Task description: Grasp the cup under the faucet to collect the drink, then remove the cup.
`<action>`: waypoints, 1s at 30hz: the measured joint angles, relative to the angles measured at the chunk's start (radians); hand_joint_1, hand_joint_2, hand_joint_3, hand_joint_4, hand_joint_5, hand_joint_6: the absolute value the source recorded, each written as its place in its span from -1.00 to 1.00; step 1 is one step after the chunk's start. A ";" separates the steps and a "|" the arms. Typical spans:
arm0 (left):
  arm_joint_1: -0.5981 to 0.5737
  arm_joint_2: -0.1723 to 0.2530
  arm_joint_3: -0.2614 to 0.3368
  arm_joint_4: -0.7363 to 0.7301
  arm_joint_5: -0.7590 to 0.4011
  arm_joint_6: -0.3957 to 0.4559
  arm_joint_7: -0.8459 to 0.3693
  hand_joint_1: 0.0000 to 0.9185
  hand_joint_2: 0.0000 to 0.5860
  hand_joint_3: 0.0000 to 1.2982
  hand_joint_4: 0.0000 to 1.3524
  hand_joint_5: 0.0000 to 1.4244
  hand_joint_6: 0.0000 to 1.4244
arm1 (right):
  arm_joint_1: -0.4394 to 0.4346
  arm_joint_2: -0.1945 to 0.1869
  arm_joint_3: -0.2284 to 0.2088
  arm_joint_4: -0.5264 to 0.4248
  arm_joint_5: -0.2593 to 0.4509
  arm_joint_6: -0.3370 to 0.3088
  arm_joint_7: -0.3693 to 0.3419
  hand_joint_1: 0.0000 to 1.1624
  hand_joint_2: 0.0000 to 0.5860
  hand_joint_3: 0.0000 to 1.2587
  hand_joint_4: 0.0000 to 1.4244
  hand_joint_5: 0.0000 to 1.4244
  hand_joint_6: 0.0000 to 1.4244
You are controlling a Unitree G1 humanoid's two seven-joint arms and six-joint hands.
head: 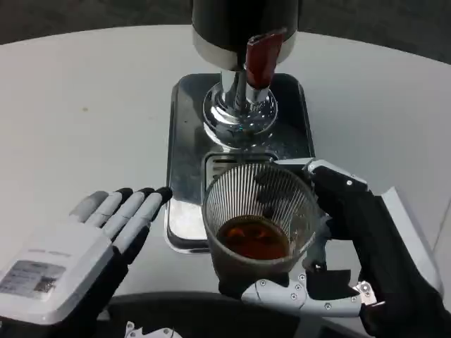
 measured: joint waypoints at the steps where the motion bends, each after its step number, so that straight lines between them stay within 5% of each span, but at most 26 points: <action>1: -0.001 0.000 -0.002 -0.002 0.001 0.000 0.000 -1.00 -0.91 -1.00 -1.00 -1.00 -1.00 | 0.002 0.000 -0.002 -0.001 0.002 0.000 0.001 0.95 -0.51 0.07 0.26 0.34 0.86; 30: -0.039 -0.001 -0.011 -0.008 0.022 0.020 -0.025 -1.00 -0.89 -1.00 -1.00 -1.00 -1.00 | 0.008 -0.002 -0.055 -0.035 0.059 0.036 0.042 0.93 -0.49 0.08 0.26 0.36 0.87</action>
